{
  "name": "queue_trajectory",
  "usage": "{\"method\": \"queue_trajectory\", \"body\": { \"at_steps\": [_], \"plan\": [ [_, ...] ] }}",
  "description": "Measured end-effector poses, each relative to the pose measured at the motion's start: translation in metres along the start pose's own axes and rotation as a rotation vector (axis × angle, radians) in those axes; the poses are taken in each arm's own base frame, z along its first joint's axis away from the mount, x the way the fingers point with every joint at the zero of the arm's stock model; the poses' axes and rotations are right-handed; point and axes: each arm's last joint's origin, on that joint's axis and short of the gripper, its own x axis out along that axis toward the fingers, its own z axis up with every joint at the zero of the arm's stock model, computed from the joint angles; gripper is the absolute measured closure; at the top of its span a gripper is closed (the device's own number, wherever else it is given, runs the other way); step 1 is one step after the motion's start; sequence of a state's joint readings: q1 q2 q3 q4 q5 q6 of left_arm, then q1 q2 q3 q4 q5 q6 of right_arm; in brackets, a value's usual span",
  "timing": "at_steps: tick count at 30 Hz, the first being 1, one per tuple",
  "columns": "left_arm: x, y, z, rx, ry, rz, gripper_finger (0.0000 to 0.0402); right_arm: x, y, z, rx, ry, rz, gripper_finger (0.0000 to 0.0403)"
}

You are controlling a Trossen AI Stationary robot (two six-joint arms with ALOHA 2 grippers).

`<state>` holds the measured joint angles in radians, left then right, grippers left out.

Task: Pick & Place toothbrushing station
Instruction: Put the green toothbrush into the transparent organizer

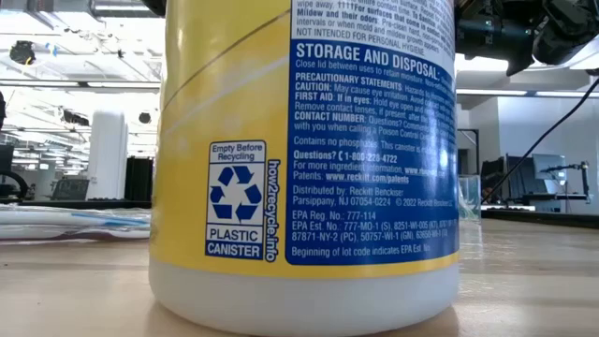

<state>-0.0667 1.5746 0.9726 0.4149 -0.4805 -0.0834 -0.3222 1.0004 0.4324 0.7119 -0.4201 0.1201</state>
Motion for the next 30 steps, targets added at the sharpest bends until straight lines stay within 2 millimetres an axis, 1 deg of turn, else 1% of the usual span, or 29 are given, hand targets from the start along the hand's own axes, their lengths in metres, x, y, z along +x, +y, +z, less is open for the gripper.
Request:
{"method": "queue_trajectory", "body": {
  "at_steps": [2, 4, 8, 13, 14, 16, 19, 22, 26, 30],
  "plan": [
    [0.0, 0.0, 0.0, 0.0, 0.001, 0.0, 0.0396, 0.0, 0.0, 0.0, -0.02, 0.0, 0.0, 0.0384],
    [0.0, 0.0, 0.0, 0.001, 0.001, 0.0, 0.0396, 0.0, 0.0, 0.0, -0.036, -0.001, -0.001, 0.0396],
    [0.0, 0.0, 0.0, 0.0, 0.003, 0.001, 0.039, 0.0, 0.0, 0.0, -0.042, -0.001, -0.001, 0.0401],
    [0.0, 0.0, -0.001, 0.0, 0.005, 0.001, 0.0365, 0.0, 0.0, 0.0, -0.041, 0.0, -0.001, 0.0403],
    [0.0, 0.0, -0.001, 0.0, 0.004, 0.006, 0.0368, 0.0, 0.0, 0.0, -0.041, 0.0, -0.001, 0.0403],
    [0.0, 0.0, -0.001, 0.011, 0.003, 0.011, 0.0388, 0.0, 0.001, 0.0, -0.037, 0.004, 0.017, 0.0402],
    [0.0, 0.001, 0.0, 0.019, 0.002, 0.027, 0.0393, 0.0, 0.004, -0.002, -0.008, 0.027, 0.125, 0.0403],
    [0.0, 0.001, 0.001, 0.023, -0.009, 0.054, 0.0396, 0.0, 0.008, -0.009, 0.032, 0.104, 0.203, 0.0402],
    [0.0, 0.0, 0.002, 0.017, -0.023, 0.05, 0.0396, 0.0, 0.008, -0.017, 0.038, 0.169, 0.185, 0.0401],
    [-0.002, -0.003, 0.003, 0.036, -0.034, 0.044, 0.0396, -0.002, 0.003, -0.016, 0.018, 0.164, 0.164, 0.0395]
  ]
}}
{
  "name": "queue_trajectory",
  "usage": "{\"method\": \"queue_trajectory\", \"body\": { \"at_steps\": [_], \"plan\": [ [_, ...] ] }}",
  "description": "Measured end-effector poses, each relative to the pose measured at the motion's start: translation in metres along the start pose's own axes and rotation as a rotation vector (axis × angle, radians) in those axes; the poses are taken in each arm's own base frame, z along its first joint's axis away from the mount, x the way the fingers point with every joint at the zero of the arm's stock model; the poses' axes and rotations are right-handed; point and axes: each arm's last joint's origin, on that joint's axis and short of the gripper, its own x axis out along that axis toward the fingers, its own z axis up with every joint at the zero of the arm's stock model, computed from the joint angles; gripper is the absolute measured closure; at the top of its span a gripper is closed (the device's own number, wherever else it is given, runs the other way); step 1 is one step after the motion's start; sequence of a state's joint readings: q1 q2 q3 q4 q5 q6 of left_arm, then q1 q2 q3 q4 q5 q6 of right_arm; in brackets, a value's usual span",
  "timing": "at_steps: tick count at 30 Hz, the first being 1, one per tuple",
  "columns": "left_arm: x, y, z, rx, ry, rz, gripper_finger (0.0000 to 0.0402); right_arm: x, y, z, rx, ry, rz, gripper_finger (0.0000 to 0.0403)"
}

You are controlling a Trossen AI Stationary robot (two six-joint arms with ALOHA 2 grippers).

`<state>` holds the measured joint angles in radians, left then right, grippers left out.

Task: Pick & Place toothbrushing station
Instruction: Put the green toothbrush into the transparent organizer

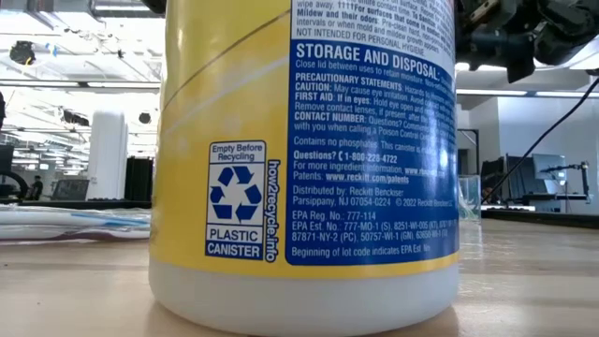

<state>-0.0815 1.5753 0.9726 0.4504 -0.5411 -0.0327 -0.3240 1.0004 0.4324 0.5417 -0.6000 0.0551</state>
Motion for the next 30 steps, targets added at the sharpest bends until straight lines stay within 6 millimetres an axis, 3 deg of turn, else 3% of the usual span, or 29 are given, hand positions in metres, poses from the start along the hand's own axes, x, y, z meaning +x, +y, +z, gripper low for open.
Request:
{"method": "queue_trajectory", "body": {
  "at_steps": [17, 24, 30],
  "plan": [
    [-0.006, -0.011, 0.003, 0.012, -0.036, -0.032, 0.0396, -0.009, -0.012, 0.012, -0.034, -0.108, -0.071, 0.0223],
    [-0.006, -0.011, 0.004, 0.008, -0.042, -0.053, 0.0396, -0.01, -0.013, 0.017, -0.062, -0.156, -0.094, 0.0208],
    [-0.006, -0.011, 0.005, 0.005, -0.047, -0.053, 0.0396, -0.011, -0.012, 0.023, -0.094, -0.207, -0.111, 0.0237]
  ]
}}
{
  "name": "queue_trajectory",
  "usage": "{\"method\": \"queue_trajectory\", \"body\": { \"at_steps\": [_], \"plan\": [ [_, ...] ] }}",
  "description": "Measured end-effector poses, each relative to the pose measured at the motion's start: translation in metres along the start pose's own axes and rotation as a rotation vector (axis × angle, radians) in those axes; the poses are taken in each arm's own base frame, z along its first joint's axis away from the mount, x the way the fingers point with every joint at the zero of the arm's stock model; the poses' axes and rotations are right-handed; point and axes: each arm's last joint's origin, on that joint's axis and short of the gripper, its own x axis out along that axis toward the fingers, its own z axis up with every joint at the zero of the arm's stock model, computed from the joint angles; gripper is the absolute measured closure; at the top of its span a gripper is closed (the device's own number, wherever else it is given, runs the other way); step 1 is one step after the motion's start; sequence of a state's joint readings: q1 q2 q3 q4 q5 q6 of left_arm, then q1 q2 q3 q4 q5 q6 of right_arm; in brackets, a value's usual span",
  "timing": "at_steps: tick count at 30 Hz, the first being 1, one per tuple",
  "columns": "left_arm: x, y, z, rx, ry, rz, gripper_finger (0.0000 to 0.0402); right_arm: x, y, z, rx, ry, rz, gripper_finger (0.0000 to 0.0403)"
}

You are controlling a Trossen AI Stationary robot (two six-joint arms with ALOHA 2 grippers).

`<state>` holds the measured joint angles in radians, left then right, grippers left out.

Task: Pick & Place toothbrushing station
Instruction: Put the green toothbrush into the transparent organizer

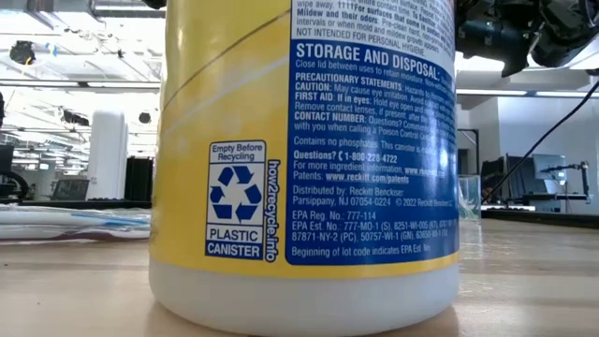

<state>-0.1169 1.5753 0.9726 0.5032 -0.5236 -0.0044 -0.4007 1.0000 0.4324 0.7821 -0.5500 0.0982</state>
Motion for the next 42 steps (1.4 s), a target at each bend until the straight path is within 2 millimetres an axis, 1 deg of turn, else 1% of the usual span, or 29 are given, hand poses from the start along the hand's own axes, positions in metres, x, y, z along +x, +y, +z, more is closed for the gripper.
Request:
{"method": "queue_trajectory", "body": {
  "at_steps": [7, 12, 15, 17, 24, 34, 37, 42],
  "plan": [
    [0.0, 0.0, 0.0, 0.0, 0.0, 0.0, 0.0396, 0.0, 0.0, 0.003, -0.008, -0.027, 0.003, 0.0302],
    [0.0, 0.0, 0.0, 0.0, 0.0, 0.0, 0.0397, 0.0, 0.001, 0.004, -0.015, -0.038, 0.007, 0.034],
    [0.0, 0.0, 0.0, 0.0, 0.001, 0.0, 0.0397, 0.0, 0.001, 0.004, -0.019, -0.038, 0.008, 0.0377],
    [0.0, 0.0, 0.0, 0.001, 0.001, 0.001, 0.0397, 0.0, 0.001, 0.004, -0.036, -0.039, 0.009, 0.0391],
    [0.0, 0.0, 0.0, 0.001, 0.001, 0.0, 0.0392, 0.0, 0.001, 0.005, -0.039, -0.041, 0.012, 0.0395],
    [-0.001, 0.001, 0.0, 0.005, 0.008, 0.003, 0.032, -0.001, -0.001, 0.004, -0.015, -0.034, 0.009, 0.0398],
    [-0.005, 0.003, 0.006, 0.003, 0.002, 0.005, 0.031, -0.003, -0.005, 0.004, 0.013, -0.031, -0.004, 0.0398],
    [-0.015, 0.009, 0.015, 0.015, 0.027, 0.009, 0.0305, -0.007, -0.008, 0.002, 0.04, -0.001, -0.026, 0.0398]
  ]
}}
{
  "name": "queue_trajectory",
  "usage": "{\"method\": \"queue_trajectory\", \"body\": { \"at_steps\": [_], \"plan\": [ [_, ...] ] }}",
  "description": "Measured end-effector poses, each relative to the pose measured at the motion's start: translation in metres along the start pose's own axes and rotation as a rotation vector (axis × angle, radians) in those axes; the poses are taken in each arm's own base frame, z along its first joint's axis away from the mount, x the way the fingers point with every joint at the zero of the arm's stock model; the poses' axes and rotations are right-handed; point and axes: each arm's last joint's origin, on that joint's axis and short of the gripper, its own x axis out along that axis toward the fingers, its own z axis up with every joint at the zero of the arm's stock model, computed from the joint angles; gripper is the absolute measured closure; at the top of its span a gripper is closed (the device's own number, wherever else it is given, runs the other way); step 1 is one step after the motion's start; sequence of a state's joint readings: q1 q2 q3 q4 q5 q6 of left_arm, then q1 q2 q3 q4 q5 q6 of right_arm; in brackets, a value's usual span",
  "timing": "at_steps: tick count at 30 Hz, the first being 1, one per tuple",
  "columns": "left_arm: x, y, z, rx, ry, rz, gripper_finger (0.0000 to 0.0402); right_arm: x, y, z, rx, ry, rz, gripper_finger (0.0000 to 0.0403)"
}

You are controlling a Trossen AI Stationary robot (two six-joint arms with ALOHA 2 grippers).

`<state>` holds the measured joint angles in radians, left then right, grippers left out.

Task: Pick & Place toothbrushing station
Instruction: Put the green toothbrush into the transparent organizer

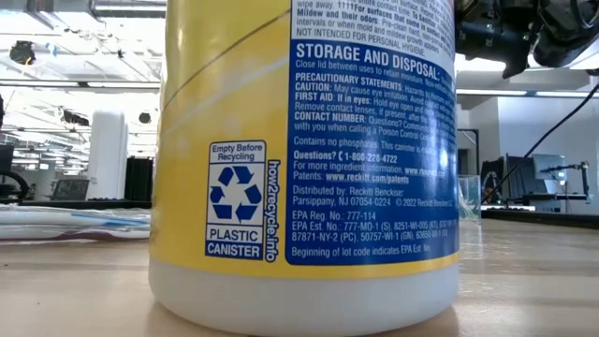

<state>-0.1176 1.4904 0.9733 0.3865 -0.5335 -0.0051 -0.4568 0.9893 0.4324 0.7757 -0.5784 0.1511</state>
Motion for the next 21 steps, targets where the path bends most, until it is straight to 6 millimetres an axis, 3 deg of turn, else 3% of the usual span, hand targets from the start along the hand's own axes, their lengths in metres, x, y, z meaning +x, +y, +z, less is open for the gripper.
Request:
{"method": "queue_trajectory", "body": {
  "at_steps": [13, 21],
  "plan": [
    [-0.011, 0.0, -0.033, 0.001, 0.098, -0.013, 0.0305, -0.031, -0.001, 0.01, 0.071, 0.092, -0.144, 0.0398],
    [-0.018, -0.001, -0.036, 0.004, 0.102, -0.031, 0.0305, -0.059, 0.004, 0.016, 0.104, 0.145, -0.292, 0.0398]
  ]
}}
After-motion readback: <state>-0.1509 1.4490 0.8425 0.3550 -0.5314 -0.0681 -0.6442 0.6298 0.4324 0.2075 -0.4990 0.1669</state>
